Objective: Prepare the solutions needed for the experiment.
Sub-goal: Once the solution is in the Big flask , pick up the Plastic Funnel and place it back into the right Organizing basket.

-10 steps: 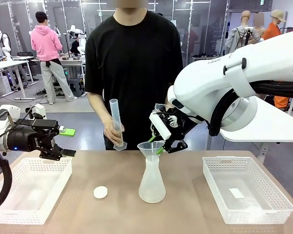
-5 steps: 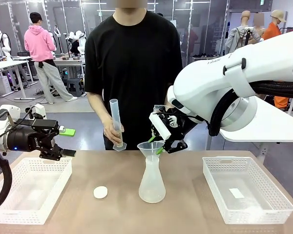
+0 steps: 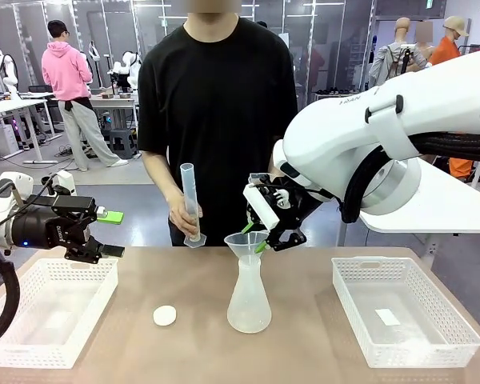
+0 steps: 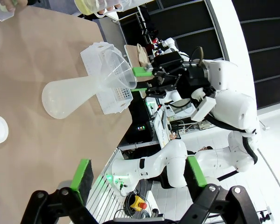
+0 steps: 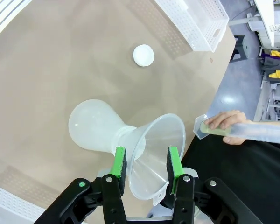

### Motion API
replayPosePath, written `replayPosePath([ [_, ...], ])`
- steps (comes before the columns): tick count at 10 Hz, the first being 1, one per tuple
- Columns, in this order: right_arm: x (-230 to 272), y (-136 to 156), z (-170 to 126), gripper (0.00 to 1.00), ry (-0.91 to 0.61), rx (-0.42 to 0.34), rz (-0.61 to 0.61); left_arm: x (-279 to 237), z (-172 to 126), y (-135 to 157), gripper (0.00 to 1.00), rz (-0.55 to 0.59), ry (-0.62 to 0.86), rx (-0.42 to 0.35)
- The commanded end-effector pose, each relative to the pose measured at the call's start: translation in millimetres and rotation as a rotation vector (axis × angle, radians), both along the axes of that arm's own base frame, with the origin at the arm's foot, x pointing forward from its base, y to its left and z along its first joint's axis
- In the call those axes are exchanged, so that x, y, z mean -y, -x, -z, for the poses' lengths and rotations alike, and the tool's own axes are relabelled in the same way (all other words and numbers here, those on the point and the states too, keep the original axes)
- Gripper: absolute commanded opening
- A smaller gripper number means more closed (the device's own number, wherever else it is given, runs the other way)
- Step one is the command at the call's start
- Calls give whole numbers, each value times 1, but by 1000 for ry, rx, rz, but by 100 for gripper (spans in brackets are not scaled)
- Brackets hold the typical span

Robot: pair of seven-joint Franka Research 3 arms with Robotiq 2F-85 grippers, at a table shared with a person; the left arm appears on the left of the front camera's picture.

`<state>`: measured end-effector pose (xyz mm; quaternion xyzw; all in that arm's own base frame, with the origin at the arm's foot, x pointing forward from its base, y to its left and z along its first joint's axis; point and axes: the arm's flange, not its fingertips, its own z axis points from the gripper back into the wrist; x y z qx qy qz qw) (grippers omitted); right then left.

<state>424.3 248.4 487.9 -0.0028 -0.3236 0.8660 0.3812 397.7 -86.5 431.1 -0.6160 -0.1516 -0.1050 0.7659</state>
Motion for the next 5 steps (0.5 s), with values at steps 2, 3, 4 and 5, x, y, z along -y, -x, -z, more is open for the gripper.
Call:
replayPosePath([
  [2,-5,41,-40,45,20,86,4,0,-1,1,100,8,16,-1],
  [3,-4,51,-50,45,30,109,25,0,-1,1,100,8,16,-1],
  [4,0,62,-61,45,38,130,48,0,-1,1,100,8,16,-1],
  [5,9,71,-69,45,57,115,94,0,-1,1,100,8,16,-1],
])
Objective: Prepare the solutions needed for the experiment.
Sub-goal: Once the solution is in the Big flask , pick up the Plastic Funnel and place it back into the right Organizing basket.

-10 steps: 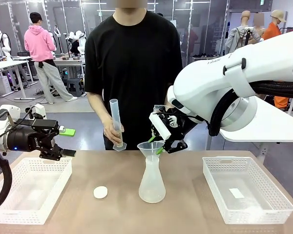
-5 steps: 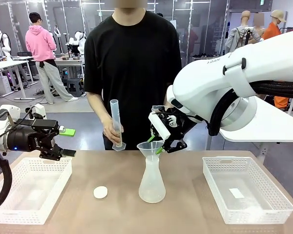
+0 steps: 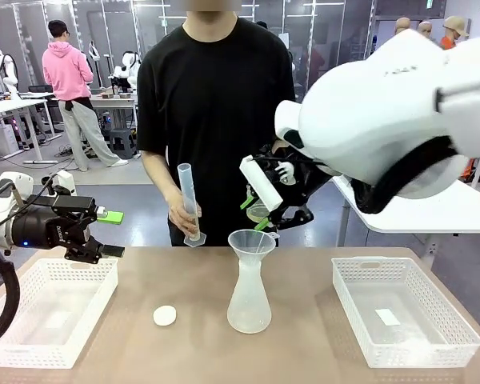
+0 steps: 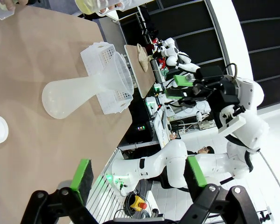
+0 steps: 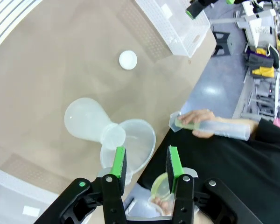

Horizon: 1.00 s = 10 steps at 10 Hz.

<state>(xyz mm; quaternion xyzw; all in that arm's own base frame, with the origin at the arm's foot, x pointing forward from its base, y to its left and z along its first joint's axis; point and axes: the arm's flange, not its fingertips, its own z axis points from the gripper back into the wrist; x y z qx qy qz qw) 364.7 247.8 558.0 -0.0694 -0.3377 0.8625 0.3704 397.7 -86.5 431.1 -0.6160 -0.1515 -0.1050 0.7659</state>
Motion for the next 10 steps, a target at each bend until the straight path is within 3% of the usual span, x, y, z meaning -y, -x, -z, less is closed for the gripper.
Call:
replayPosePath([
  [1,21,22,-5,45,16,-45,150,0,-1,1,100,8,16,0],
  [3,66,38,-12,45,-40,-120,299,0,-1,1,100,8,16,0],
  [4,85,44,-11,45,-152,-265,359,0,-1,1,100,8,16,0],
  [7,137,42,9,45,-645,-512,554,0,-1,1,100,8,16,0],
  [10,187,29,44,45,-972,-790,775,0,-1,1,100,8,16,0],
])
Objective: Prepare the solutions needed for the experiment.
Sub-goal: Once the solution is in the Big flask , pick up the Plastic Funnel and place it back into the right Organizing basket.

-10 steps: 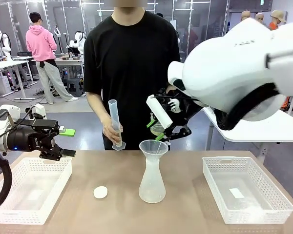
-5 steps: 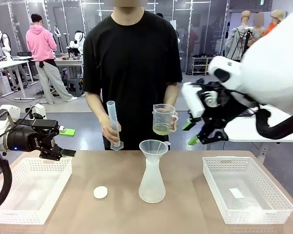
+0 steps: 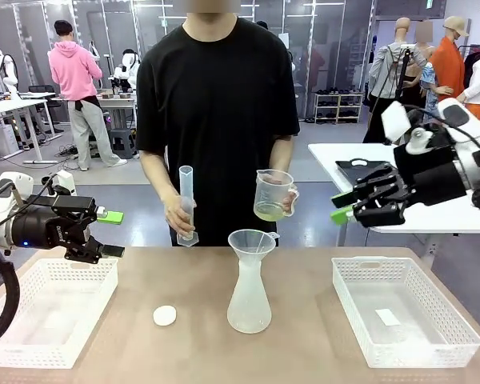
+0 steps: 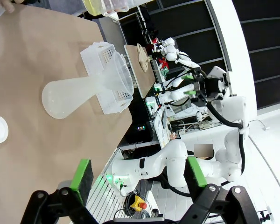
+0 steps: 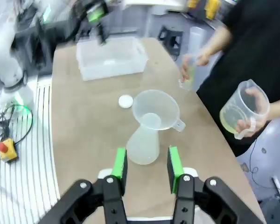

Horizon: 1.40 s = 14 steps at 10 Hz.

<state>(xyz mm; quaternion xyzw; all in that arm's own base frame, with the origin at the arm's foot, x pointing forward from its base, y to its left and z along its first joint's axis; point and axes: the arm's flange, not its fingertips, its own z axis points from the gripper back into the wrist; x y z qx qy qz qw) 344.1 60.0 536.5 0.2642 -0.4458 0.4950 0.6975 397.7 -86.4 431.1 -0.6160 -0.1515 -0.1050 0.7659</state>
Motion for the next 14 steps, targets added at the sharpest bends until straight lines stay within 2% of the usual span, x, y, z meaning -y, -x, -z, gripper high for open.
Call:
replayPosePath([
  [1,8,3,28,45,-243,-147,189,0,-1,1,100,7,16,0],
  [2,22,-9,44,45,-358,-296,210,0,-1,1,100,7,16,0],
  [4,31,-26,87,45,-355,-532,192,0,-1,1,100,7,16,0],
  [5,34,-28,106,45,-352,-629,148,0,-1,1,100,7,16,0],
  [6,39,-29,128,45,-318,-731,15,0,-1,1,100,7,16,0],
  [7,44,-26,136,45,-361,-774,-62,0,-1,1,100,7,16,0],
  [8,50,-24,137,45,-435,-799,-86,0,-1,1,100,7,16,0],
  [10,59,-18,137,45,-557,-770,-142,0,-1,1,100,7,16,0],
  [11,41,-15,147,45,-462,-808,-107,0,-1,1,100,7,16,0],
  [14,41,-15,147,45,-462,-808,-107,0,-1,1,100,7,16,0],
])
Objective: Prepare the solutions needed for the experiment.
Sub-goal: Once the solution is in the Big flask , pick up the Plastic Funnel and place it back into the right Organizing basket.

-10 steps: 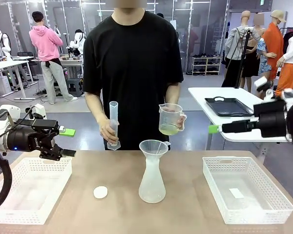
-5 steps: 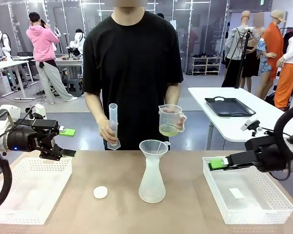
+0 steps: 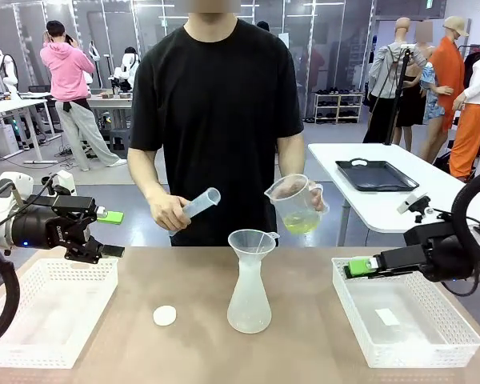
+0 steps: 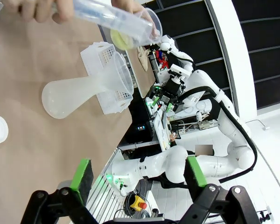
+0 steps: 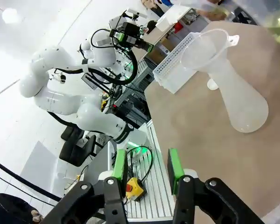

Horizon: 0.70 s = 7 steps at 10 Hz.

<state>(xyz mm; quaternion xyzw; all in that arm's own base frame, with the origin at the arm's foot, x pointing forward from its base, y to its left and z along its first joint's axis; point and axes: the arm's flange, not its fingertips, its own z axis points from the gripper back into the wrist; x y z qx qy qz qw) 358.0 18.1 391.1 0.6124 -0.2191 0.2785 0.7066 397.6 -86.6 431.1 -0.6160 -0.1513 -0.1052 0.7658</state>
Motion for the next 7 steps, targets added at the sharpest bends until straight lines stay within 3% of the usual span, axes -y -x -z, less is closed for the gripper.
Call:
replayPosePath([
  [1,-1,-1,2,45,10,2,14,0,-1,0,100,7,16,0],
  [4,-1,0,1,45,5,-1,0,0,-1,0,100,7,16,0],
  [7,31,-14,-13,45,-87,-271,162,0,-1,0,100,7,16,0],
])
